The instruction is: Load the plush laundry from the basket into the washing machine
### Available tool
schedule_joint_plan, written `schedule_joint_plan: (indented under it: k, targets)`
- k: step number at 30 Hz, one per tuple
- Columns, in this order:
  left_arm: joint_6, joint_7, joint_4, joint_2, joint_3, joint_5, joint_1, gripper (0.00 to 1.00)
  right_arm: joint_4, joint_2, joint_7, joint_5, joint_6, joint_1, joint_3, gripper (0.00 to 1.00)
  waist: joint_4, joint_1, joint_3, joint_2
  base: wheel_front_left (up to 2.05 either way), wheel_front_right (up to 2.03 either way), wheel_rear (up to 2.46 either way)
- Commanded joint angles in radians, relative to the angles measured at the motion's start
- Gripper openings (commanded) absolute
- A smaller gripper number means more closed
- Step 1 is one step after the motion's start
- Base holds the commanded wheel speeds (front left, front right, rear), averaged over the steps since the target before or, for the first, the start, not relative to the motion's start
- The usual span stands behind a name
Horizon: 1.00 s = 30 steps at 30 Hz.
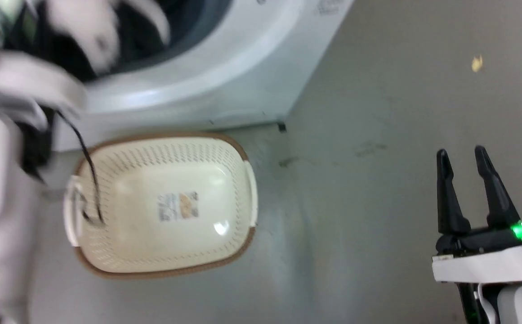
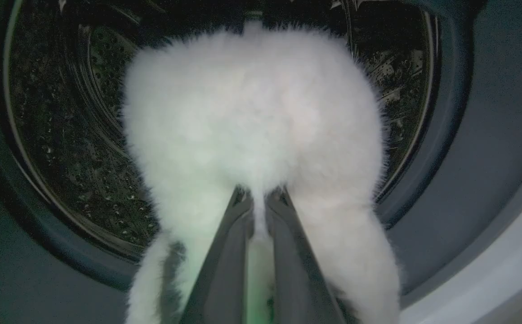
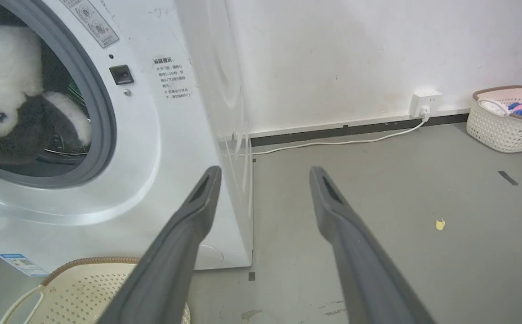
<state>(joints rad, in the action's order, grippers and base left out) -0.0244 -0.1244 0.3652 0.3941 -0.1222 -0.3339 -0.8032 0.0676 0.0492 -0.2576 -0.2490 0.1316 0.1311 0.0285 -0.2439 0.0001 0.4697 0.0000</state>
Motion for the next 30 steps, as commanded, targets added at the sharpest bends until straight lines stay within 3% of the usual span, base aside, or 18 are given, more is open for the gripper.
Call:
schedule_joint_plan:
  k: [1,6,13,21,25,26,27,30]
  targets:
    - [-0.009,0.024,0.003,0.020,0.000,0.013,-0.064,0.00,0.005,0.001,-0.004,-0.013,-0.001,0.022,-0.003,1.00,-0.057,-0.0001,0.083,0.0000,0.00,0.00,0.00]
    - [-0.022,0.127,0.092,0.100,-0.010,0.052,-0.275,0.00,0.003,0.001,-0.004,-0.053,-0.001,0.056,-0.026,1.00,-0.112,-0.0001,0.171,0.0000,0.00,0.00,0.00]
    - [-0.020,0.198,0.293,0.132,-0.029,0.085,-0.525,0.00,-0.002,0.001,-0.004,-0.093,-0.001,0.080,-0.066,1.00,-0.168,-0.0001,0.244,0.0000,0.00,0.00,0.00]
    - [-0.029,0.269,0.482,0.157,-0.063,0.108,-0.644,0.00,0.004,0.001,-0.004,-0.117,-0.001,0.091,-0.088,1.00,-0.202,-0.0001,0.283,0.0000,0.00,0.00,0.00]
    - [-0.026,0.244,0.527,0.163,-0.082,0.126,-0.661,0.00,0.005,0.001,-0.004,-0.118,-0.001,0.090,-0.083,1.00,-0.197,-0.0001,0.285,0.0000,0.00,0.00,0.00]
    - [-0.023,0.231,0.538,0.159,-0.087,0.129,-0.660,0.65,0.004,0.001,-0.004,-0.116,-0.001,0.089,-0.080,1.00,-0.193,-0.0001,0.281,0.0000,0.00,0.00,0.00]
    - [-0.023,0.220,0.549,0.155,-0.091,0.130,-0.657,1.00,0.004,0.001,-0.004,-0.113,-0.001,0.090,-0.079,1.00,-0.189,-0.0001,0.276,0.0000,0.00,0.00,0.00]
    - [-0.029,0.181,0.580,0.143,-0.098,0.126,-0.644,1.00,0.006,0.001,-0.004,-0.100,-0.001,0.095,-0.068,1.00,-0.174,-0.0001,0.254,0.0000,0.00,0.00,0.00]
